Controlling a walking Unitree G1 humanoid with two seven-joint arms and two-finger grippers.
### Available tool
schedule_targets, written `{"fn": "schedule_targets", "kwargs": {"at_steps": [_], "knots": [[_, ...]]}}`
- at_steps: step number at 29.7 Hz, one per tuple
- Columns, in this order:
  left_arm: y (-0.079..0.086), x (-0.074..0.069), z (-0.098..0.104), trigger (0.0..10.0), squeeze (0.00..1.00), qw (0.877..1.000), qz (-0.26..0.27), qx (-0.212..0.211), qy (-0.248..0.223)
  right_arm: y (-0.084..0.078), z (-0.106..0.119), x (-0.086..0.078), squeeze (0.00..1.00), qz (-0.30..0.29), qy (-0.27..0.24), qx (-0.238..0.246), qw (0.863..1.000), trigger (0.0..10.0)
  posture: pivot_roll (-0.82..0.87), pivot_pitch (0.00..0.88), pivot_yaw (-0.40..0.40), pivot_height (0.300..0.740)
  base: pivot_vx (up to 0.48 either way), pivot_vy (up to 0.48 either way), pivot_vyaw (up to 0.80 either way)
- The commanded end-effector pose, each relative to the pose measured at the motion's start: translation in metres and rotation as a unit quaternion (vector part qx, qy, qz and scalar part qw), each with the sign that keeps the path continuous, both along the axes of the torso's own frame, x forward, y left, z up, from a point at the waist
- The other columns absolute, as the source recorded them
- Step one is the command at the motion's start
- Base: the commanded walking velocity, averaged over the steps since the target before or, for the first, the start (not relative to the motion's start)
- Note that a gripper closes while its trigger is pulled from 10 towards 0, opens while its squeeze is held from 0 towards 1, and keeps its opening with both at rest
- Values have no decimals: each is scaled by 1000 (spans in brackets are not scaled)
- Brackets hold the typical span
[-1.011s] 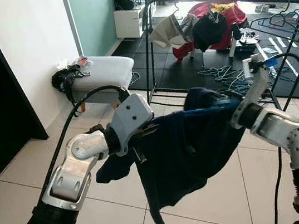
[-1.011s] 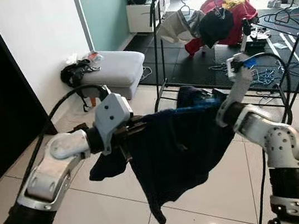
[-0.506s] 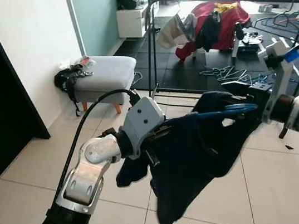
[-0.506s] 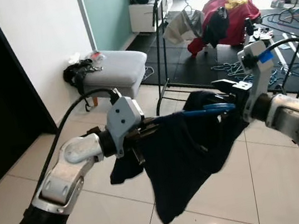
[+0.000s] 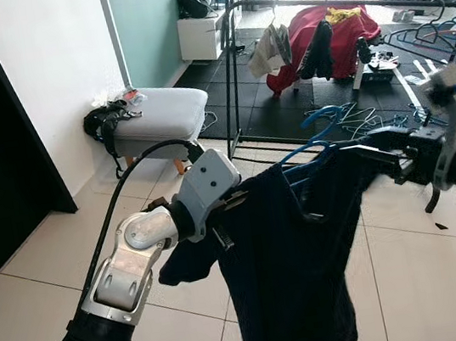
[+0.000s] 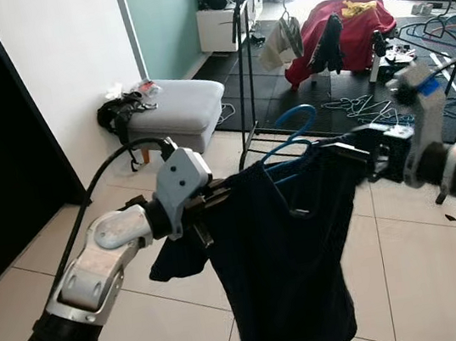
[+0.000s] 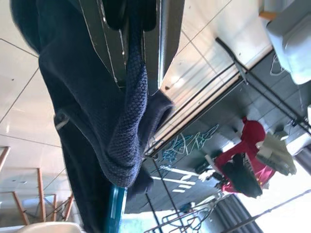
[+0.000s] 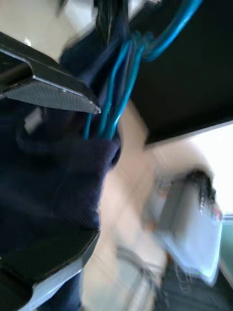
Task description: Hang hanger
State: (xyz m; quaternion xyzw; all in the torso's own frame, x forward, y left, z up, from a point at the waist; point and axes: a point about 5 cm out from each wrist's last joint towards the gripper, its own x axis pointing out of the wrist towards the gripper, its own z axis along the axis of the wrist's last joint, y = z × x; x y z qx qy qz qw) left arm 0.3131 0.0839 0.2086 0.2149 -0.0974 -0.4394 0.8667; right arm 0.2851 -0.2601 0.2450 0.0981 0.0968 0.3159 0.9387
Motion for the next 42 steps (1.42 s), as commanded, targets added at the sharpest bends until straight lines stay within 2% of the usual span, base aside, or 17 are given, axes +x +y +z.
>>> {"fn": "schedule_targets", "kwargs": {"at_steps": [1,2,4,7,9,13,16,17,19,20,21,22,25,26,29,35,42], "knots": [[3,0,2,10000,0,1000,7,-4,-12,4,1,-3,490,20,5,16,1000,10000,-5,0,-52,740,0,0,0],[2,-1,0,10000,0,1000,3,-3,-12,7,-2,-16,0,81,10,47,996,10000,-8,0,-54,740,0,0,0],[2,-1,0,10000,0,1000,3,-3,-12,7,-2,-16,0,81,10,47,996,10000,-8,0,-54,740,0,0,0],[2,-3,-2,10000,0,1000,-3,-4,-13,7,-2,-28,0,131,-1,62,989,10000,-12,0,-58,740,0,0,0],[3,-6,-6,10000,0,1000,-18,-5,-8,-6,19,-52,0,197,-77,102,972,10000,-15,0,-59,740,0,0,0],[3,-6,-8,10000,0,1000,-22,-6,-6,-11,26,-58,0,208,-101,108,967,10000,-15,0,-59,740,0,0,0],[3,-8,-8,10000,0,999,-36,-4,-3,-17,30,-63,0,209,-116,91,967,10000,-15,0,-53,740,0,0,0],[4,-10,-8,10000,0,999,-53,-1,2,-21,33,-64,0,202,-125,64,969,10000,-15,0,-53,740,0,0,0],[8,-20,-10,10000,0,992,-122,30,23,-35,48,-66,0,172,-161,5,972,10000,-16,0,-55,740,0,0,0],[8,-20,-10,10000,0,992,-122,30,23,-35,48,-66,0,172,-161,5,972,10000,-16,0,-55,740,0,0,0],[14,-30,-11,10000,0,979,-189,66,50,-35,55,-69,0,185,-153,-44,970,10000,-21,0,-48,740,0,0,0],[14,-30,-11,10000,0,979,-189,66,50,-35,55,-69,0,185,-153,-44,970,10000,-21,0,-48,740,0,0,0],[21,-39,-9,10000,0,962,-245,91,78,-30,52,-74,0,224,-120,-94,963,10000,-21,0,-48,740,0,0,0],[24,-40,-2,10000,0,954,-272,97,83,-24,46,-73,0,249,-96,-134,954,10000,-22,0,-45,740,0,0,0],[26,-38,11,10000,0,948,-294,100,78,-16,38,-72,0,280,-74,-176,941,10000,-19,0,-45,740,0,0,0],[24,-36,32,10000,0,940,-323,95,61,-2,31,-73,0,331,-67,-185,923,10000,-15,0,-44,740,0,0,0],[25,-37,35,10000,0,934,-338,100,60,15,28,-75,0,368,-82,-152,914,10000,-14,0,-39,740,0,0,0]]}}
